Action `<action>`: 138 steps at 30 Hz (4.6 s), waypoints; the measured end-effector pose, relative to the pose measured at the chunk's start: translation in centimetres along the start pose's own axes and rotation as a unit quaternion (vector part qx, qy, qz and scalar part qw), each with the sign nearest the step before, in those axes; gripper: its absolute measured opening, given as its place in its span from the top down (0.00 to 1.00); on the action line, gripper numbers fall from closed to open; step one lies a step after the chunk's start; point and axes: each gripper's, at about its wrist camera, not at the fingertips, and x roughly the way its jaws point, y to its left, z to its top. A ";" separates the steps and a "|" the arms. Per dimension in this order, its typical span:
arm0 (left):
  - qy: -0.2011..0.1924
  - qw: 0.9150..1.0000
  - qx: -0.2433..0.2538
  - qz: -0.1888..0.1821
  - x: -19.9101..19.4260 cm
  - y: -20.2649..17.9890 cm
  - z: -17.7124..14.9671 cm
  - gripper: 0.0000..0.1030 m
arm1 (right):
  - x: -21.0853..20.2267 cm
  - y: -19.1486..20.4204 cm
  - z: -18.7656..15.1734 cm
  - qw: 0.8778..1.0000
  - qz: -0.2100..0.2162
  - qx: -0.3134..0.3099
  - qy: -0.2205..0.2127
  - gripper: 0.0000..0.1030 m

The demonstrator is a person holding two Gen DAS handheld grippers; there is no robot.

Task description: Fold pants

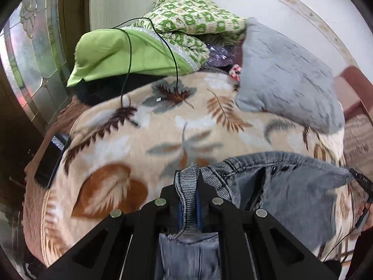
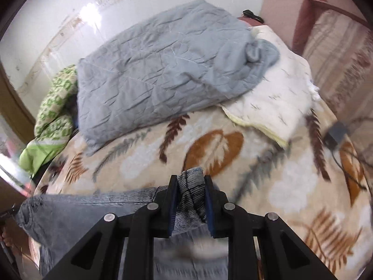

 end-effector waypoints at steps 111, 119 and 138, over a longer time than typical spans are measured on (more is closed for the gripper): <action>-0.090 0.989 0.114 0.008 -0.9 -11.6 -17.0 0.30 | -0.6 4.2 -12.1 0.995 0.003 -0.075 0.069 0.96; 0.002 0.992 0.127 0.011 4.2 -17.5 -17.8 0.30 | -0.4 -0.8 -11.7 0.997 0.042 0.004 0.066 0.96; 0.030 0.985 0.158 0.056 5.5 -18.9 -19.9 0.00 | 1.8 -2.7 -10.4 0.994 0.080 0.044 0.058 0.96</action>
